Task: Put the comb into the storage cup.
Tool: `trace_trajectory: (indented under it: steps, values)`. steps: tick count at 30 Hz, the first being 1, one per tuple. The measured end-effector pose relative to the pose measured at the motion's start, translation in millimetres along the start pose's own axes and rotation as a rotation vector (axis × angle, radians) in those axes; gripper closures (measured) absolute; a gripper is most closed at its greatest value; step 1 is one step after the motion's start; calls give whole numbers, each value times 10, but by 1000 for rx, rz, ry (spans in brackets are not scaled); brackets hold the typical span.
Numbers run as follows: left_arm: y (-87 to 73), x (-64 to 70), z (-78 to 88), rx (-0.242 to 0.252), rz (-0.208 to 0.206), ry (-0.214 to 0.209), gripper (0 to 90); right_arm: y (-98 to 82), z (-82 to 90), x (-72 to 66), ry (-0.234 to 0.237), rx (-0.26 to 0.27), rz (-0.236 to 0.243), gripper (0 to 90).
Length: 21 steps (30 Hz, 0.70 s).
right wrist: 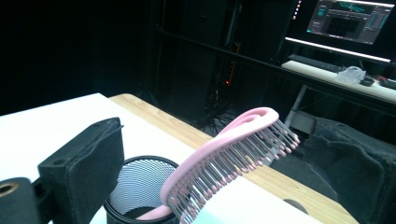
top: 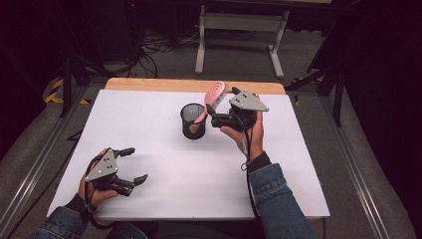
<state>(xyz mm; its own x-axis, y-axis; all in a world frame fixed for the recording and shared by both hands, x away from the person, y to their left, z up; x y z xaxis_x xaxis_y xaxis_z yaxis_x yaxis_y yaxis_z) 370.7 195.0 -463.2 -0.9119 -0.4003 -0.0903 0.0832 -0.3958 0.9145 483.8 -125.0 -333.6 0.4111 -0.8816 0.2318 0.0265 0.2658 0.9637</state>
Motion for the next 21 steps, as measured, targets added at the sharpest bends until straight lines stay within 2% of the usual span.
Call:
trace_trajectory:
  steps: [21]
  values:
    - [-5,2,-8,-8,-5,5,62,30,201,18,-14,9,58,61]
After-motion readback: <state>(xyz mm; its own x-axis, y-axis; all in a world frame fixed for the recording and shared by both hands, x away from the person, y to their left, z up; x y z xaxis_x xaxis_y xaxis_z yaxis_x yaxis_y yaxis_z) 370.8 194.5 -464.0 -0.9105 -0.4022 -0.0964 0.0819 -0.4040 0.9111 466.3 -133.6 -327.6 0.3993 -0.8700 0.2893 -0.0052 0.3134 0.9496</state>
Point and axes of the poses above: each handheld gripper's, and its own axes: z roughly backward along the jaws, y roughly out of its top, x roughly to its right, the point moved 5 cm from there along -z, roughly forward along the jaws, and after that the axes turned 8 degrees about -y, right-handed, at the moved point
